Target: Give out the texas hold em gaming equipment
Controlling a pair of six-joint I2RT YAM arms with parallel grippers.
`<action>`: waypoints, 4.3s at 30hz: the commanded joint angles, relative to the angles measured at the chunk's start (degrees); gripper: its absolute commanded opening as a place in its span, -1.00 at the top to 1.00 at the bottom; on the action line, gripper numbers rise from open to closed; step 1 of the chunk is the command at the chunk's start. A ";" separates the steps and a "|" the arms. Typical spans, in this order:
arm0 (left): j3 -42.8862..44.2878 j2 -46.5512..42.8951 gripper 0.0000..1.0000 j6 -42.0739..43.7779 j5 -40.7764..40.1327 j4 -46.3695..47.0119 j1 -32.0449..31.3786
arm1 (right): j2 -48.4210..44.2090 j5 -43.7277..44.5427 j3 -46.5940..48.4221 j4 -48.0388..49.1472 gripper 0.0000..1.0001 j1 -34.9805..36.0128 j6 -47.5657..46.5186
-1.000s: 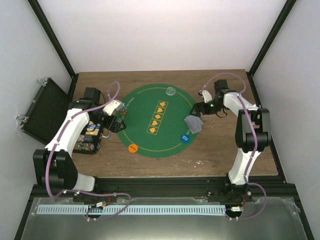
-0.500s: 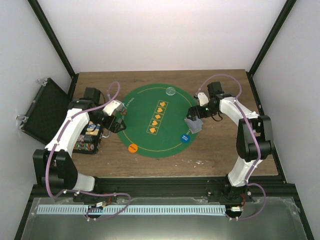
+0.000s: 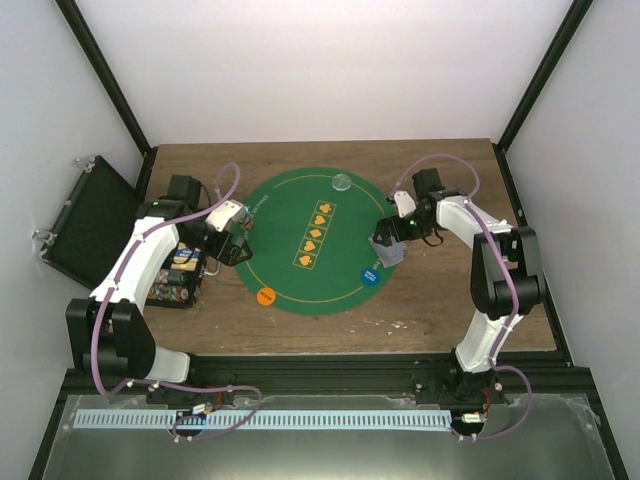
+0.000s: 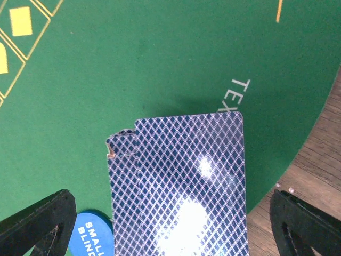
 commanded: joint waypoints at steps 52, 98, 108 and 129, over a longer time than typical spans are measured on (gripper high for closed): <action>-0.23 0.13 -0.93 1.19 1.62 -0.80 0.05 | 9.25 20.74 0.93 -3.00 0.13 12.03 0.46; 5.25 -0.41 -0.94 7.41 11.20 -5.95 5.61 | 8.19 12.32 5.35 4.40 -1.00 42.91 -14.70; 10.62 0.96 -1.00 20.47 16.76 -6.63 -3.16 | -11.09 0.20 -0.10 7.94 -1.00 39.75 -9.23; -6.27 10.88 -1.00 34.39 -5.76 17.93 -33.60 | -22.51 -9.19 -14.88 11.89 -1.00 9.56 17.05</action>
